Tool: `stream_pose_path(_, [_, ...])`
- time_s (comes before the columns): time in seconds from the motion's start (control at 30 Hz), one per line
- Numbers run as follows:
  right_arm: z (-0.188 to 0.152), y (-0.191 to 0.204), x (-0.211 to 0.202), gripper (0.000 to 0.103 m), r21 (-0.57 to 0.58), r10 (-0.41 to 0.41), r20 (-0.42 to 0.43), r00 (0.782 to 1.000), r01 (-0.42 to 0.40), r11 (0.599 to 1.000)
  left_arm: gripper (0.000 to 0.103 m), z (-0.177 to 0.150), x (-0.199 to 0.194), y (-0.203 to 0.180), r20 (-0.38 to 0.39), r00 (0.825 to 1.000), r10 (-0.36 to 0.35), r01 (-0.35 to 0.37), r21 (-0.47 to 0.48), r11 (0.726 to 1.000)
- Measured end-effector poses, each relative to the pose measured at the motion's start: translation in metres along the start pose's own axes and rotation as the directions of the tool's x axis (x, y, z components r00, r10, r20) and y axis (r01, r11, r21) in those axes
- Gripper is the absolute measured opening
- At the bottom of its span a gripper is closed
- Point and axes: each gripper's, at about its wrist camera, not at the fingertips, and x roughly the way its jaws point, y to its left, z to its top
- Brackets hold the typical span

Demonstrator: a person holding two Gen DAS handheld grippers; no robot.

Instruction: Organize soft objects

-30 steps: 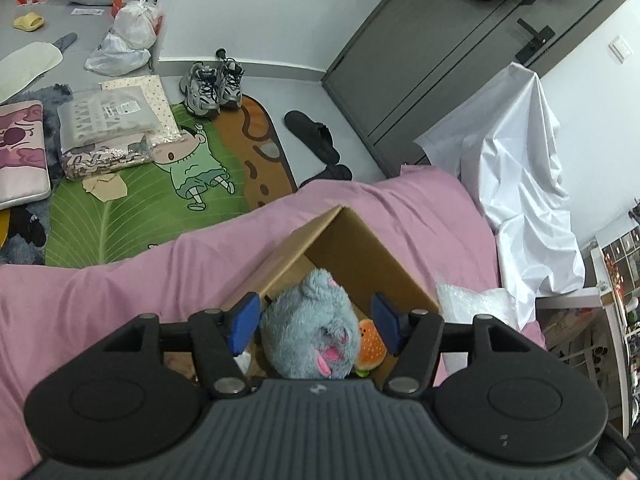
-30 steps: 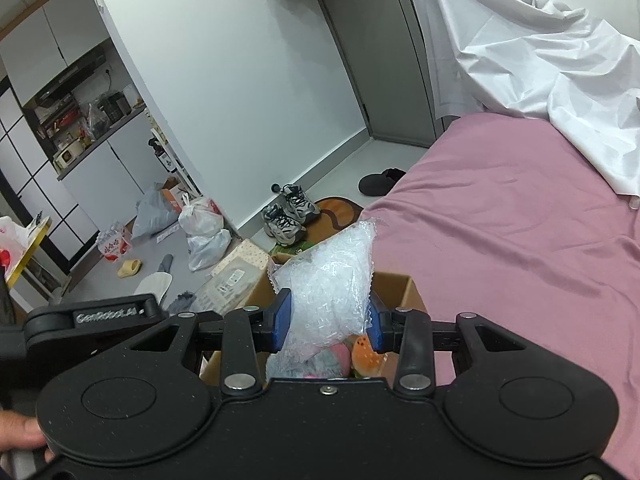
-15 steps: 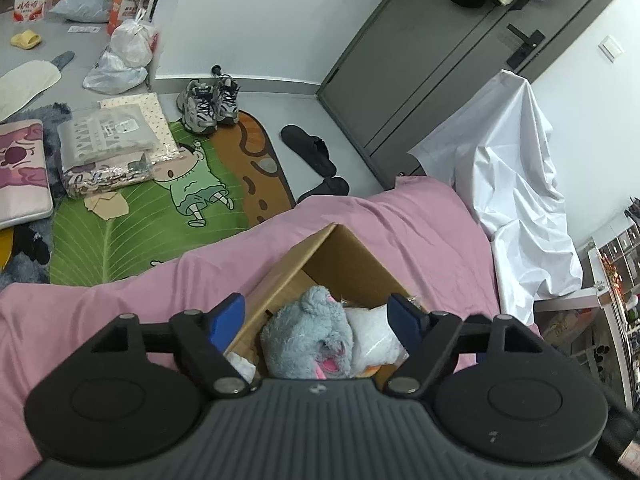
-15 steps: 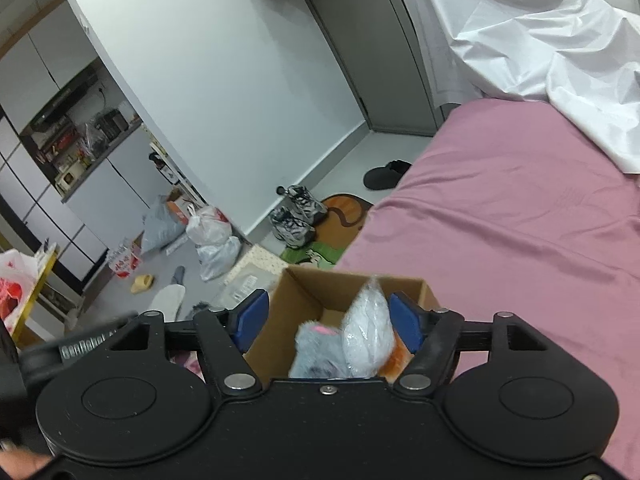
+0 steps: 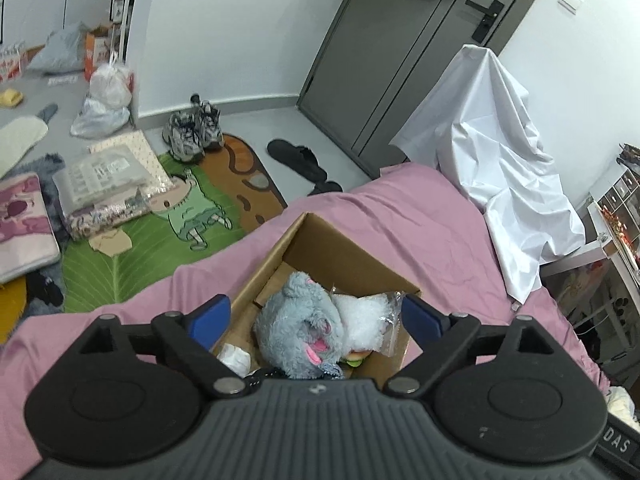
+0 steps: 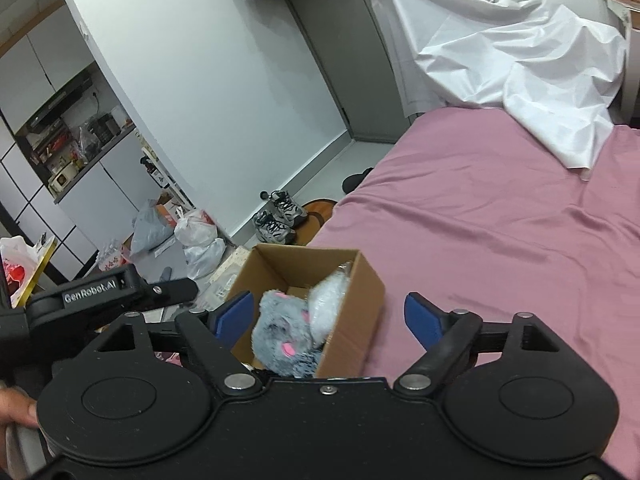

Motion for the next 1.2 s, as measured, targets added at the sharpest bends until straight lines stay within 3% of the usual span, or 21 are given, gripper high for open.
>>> stream_pose_path(0.1, [-0.001,-0.007,-0.01,0.087,0.005,0.005,0.016,1.0,-0.005,1.0,0.096,-0.004,-0.011,-0.007,0.027,1.0,0.008,-0.009,0.021,1.0])
stream_pose_path(0.57, [-0.009,-0.022,-0.047,0.103,-0.026,0.046,0.077,0.996,-0.044,0.999,0.099,-0.023,-0.045,-0.02,0.069,0.996,0.059,-0.063,0.069,0.996])
stream_pose_path(1.2, [-0.016,-0.046,-0.086,0.103,0.013,0.037,0.13,0.991,-0.039,0.999,0.102,-0.049,-0.075,-0.044,0.08,0.995,0.063,-0.075,0.15,0.986])
